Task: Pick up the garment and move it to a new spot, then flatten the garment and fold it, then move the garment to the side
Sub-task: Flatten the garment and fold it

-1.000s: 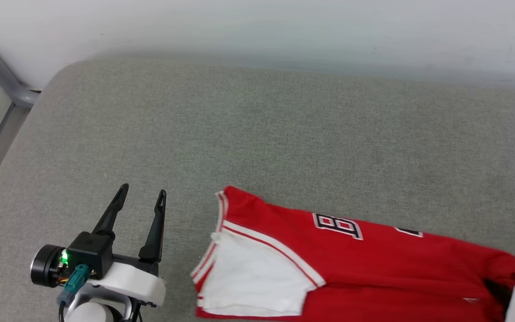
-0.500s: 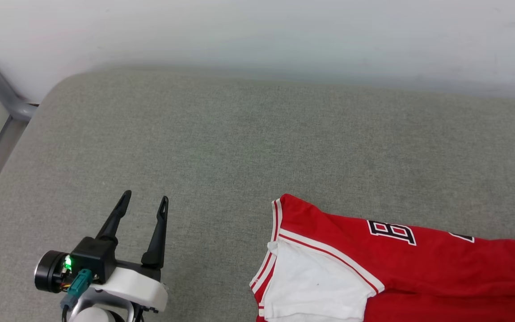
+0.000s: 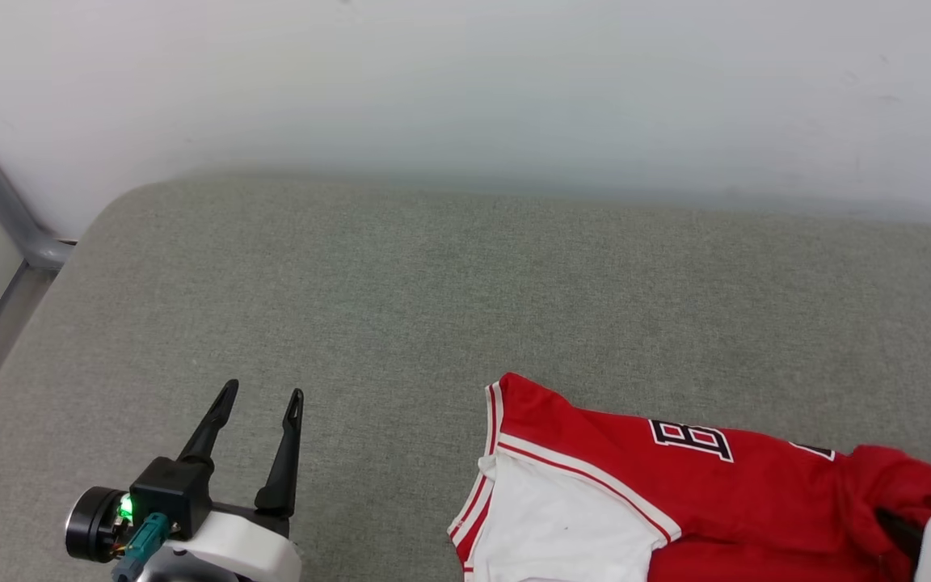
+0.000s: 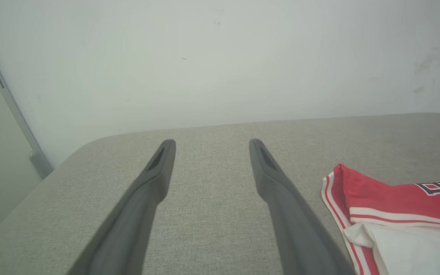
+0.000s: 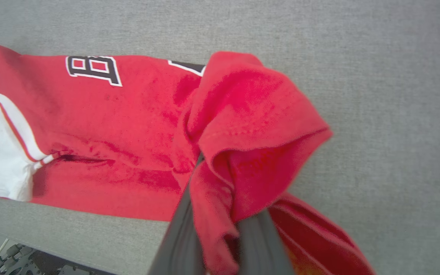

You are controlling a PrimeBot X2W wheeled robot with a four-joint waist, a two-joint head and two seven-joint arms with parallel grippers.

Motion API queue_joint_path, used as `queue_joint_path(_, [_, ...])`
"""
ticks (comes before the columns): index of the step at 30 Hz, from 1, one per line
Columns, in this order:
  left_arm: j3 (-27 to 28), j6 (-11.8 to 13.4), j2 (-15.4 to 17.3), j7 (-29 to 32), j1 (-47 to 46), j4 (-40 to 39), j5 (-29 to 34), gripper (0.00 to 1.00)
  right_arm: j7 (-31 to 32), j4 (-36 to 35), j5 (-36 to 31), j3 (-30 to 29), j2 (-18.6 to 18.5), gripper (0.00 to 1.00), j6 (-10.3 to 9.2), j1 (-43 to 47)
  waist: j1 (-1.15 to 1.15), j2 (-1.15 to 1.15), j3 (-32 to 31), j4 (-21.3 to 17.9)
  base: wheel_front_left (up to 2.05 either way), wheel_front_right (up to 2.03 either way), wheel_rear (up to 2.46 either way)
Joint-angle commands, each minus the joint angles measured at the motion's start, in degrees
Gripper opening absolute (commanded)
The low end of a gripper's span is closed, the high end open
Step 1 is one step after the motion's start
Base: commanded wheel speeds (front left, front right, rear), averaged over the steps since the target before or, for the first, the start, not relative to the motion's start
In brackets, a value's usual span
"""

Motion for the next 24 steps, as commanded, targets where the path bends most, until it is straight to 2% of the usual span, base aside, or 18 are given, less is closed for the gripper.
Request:
queue_joint_path(1, [0.3, -0.3, -0.1, -0.3, 0.4, -0.2, -0.2, 1.0, 1.5, -2.0, 0.9, 0.7, 1.4, 0.0, -0.05, 0.6, 0.0, 0.0, -0.4, 0.2, 0.0, 0.0, 0.0])
queue_joint_path(9, [0.9, -0.3, -0.9, -0.3, 1.3, -0.6, -0.1, 1.0, 9.3, -10.9, 4.2, 3.8, 9.9, 0.0, -0.05, 0.1, 0.0, 0.0, -0.5, 1.7, 0.0, 0.0, 0.0])
queue_joint_path(16, [1.6, -0.5, -1.3, -0.3, 1.0, -0.4, 0.2, 1.0, 12.5, -13.4, 4.7, 6.6, 18.0, 0.0, -0.05, -2.6, 0.0, 0.0, 0.1, 3.5, 0.0, 0.0, 0.0])
queue_joint_path(19, [2.1, -0.7, -1.4, -0.3, 0.8, -0.3, 0.3, 1.0, 12.5, -12.8, 5.0, 7.9, 20.1, 0.0, -0.04, -3.8, 0.0, 0.0, 0.3, 4.2, 0.0, 0.0, 0.0])
queue_joint_path(24, [2.4, -0.9, -1.8, -0.3, 0.4, -0.1, 0.7, 1.0, 9.6, -9.9, 4.3, 9.4, 21.1, 0.0, -0.04, -5.6, 0.0, 0.0, 0.6, 5.4, 0.0, 0.0, 0.0])
